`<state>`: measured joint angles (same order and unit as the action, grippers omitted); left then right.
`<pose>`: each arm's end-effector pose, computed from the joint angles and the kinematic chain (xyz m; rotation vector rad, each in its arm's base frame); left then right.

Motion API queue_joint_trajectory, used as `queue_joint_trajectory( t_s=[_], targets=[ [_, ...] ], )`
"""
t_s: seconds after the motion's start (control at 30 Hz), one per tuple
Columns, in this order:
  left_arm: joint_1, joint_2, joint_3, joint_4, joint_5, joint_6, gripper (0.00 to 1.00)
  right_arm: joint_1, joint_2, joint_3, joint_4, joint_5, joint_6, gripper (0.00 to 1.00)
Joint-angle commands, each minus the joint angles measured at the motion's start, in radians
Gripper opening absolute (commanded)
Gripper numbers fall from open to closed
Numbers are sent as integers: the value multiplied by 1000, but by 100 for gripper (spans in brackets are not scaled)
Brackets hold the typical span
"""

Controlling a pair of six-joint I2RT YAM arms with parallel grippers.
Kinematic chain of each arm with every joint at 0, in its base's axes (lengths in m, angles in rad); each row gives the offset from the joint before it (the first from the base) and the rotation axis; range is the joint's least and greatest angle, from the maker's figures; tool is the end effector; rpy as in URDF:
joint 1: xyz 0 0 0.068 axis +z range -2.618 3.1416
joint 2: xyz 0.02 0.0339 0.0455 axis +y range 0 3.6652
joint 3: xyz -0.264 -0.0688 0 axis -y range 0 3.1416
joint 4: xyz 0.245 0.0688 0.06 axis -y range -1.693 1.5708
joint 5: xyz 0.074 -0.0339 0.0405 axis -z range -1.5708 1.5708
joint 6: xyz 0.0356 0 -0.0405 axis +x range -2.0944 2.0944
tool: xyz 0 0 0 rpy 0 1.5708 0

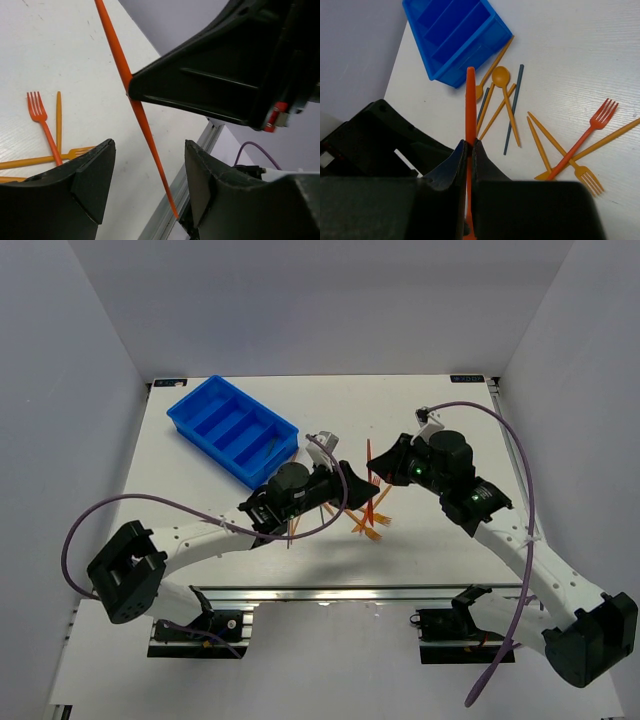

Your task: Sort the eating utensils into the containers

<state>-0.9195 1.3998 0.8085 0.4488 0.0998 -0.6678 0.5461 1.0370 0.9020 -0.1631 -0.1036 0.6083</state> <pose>0.1913 -0.2568 0.2713 0.3170 1.8564 -1.2285 0.2041 0.1284 0.3351 -0.0141 1.9656 0.8773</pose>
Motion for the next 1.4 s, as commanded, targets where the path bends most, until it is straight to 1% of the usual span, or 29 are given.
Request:
queue_joint_trajectory(
  t_s=[0.0,0.07,0.1,0.13,0.17,0.2,0.3,0.33,0.37,0.4,0.43,0.47,0.5,0.57,0.6,0.63,0.67,0.7,0.73,0.77,0.8,0.83,0.87,0.9,1.0,1.07,1.27,1.3,1.37],
  targets=[
    [-4,7,43,-33,-25,37,66,21,-32,23,39,-11,28,0],
    [-4,21,43,-21,-18,33,62,34,-31,18,48,-15,33,0],
    [-4,27,50,-16,-14,28,57,37,-29,15,56,-15,33,0],
    [-4,45,58,-19,-9,27,56,38,-28,12,60,-15,34,0],
    [-4,57,58,-19,-5,22,52,41,-28,8,66,-21,38,0],
    [-4,67,81,-30,1,22,46,43,-28,-3,74,-24,41,0],
    [-4,80,107,-56,-12,19,4,51,-26,-9,80,-7,39,0],
    [-4,77,112,-70,-34,20,0,51,-28,-11,71,5,35,0],
    [-4,70,115,-87,-52,22,0,51,-29,-9,65,31,31,0],
    [-4,53,121,-113,-80,36,0,49,-32,-8,51,54,27,15],
    [-1,44,136,-192,-112,48,0,48,-38,3,19,85,12,68],
    [7,35,139,-232,-159,77,0,38,-40,14,-7,153,4,85],
    [34,15,142,-307,-169,94,0,26,-40,26,-33,172,-8,89],
    [88,-2,164,-411,-199,163,0,-33,-34,70,-126,224,-51,89],
    [169,-10,179,-526,-203,195,0,-58,-35,81,-154,237,-62,89],
    [212,-10,193,-570,-193,235,0,-86,-40,86,-171,242,-83,89],
    [255,-4,237,-622,-189,337,0,-138,-48,80,-182,228,-93,89],
    [313,8,268,-721,-234,396,0,-156,-57,71,-179,214,-97,89],
    [332,39,299,-761,-286,457,0,-179,-77,39,-167,194,-104,89],
    [347,54,328,-794,-331,576,0,-184,-84,23,-149,153,-105,89],
    [378,68,363,-805,-363,623,0,-186,-91,11,-126,136,-104,89],
    [399,86,371,-790,-389,658,0,-187,-97,-1,-116,119,-104,89],
    [448,94,392,-750,-371,722,0,-187,-97,-29,-95,75,-101,89],
    [473,102,396,-721,-282,750,0,-186,-98,-40,-89,64,-102,89],
    [531,146,409,-639,-203,842,0,-186,-103,-71,-84,39,-116,89],
    [551,198,425,-624,-152,891,0,-186,-110,-87,-82,21,-133,89],
    [587,277,408,-518,-94,925,0,-187,-140,-95,-101,12,-179,89],
    [591,283,406,-510,-62,929,0,-187,-150,-97,-102,10,-186,89],
    [600,289,399,-481,-43,927,0,-186,-164,-103,-102,2,-189,89]
  ],
)
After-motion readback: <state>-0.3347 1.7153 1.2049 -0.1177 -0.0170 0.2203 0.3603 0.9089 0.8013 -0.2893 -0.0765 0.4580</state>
